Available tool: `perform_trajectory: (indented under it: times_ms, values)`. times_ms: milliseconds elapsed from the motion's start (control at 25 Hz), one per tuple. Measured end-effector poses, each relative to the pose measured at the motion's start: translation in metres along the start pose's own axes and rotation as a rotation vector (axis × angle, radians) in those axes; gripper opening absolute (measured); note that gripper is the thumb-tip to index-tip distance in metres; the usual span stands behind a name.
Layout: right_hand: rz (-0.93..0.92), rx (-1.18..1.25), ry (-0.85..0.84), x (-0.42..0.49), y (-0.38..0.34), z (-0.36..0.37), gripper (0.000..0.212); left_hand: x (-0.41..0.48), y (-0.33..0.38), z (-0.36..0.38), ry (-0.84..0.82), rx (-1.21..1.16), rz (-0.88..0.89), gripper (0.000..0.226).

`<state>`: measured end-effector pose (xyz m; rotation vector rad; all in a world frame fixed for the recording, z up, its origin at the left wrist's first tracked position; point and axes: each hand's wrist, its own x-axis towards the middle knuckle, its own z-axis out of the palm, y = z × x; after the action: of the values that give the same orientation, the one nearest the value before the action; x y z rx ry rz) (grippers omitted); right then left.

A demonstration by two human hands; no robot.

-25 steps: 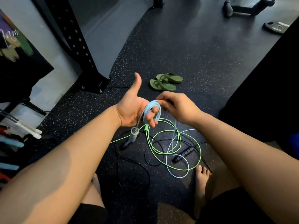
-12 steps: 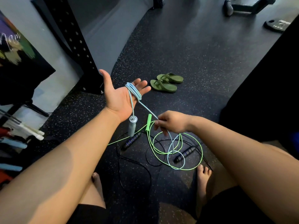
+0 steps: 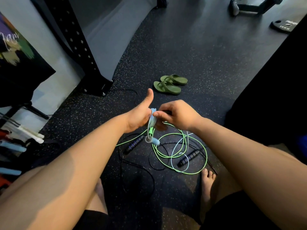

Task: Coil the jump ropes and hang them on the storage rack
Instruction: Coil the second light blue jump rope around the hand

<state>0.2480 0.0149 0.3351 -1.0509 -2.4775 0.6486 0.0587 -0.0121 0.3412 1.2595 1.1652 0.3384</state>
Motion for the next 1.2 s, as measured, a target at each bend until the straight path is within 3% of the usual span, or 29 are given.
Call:
perform_trajectory:
  times_ms: [120,320,640,840,920,1040,1200]
  values:
    - [0.065,0.055,0.092,0.001,0.008,-0.003,0.04,-0.007,0.007,0.003,-0.094,-0.041,-0.035,0.131]
    - [0.134,0.242,0.135,0.003,0.011,-0.002,0.043,-0.018,0.016,-0.001,-0.22,-0.345,0.028,0.117]
    - [0.27,0.507,-0.096,0.008,0.0,0.014,0.033,-0.034,0.022,-0.012,-0.076,-0.817,0.216,0.107]
    - [0.31,0.51,-0.321,0.001,0.006,0.027,0.017,-0.032,0.021,-0.015,0.212,-1.058,0.413,0.111]
    - [0.311,0.495,-0.373,0.0,0.005,0.026,0.013,-0.03,0.022,-0.017,0.328,-1.084,0.466,0.111]
    - [0.319,0.413,-0.404,-0.002,-0.001,0.018,0.024,-0.025,0.021,-0.021,0.447,-1.049,0.474,0.111]
    - [0.257,0.358,-0.301,-0.002,-0.008,0.0,0.029,-0.009,0.008,-0.027,0.597,-0.584,0.212,0.111]
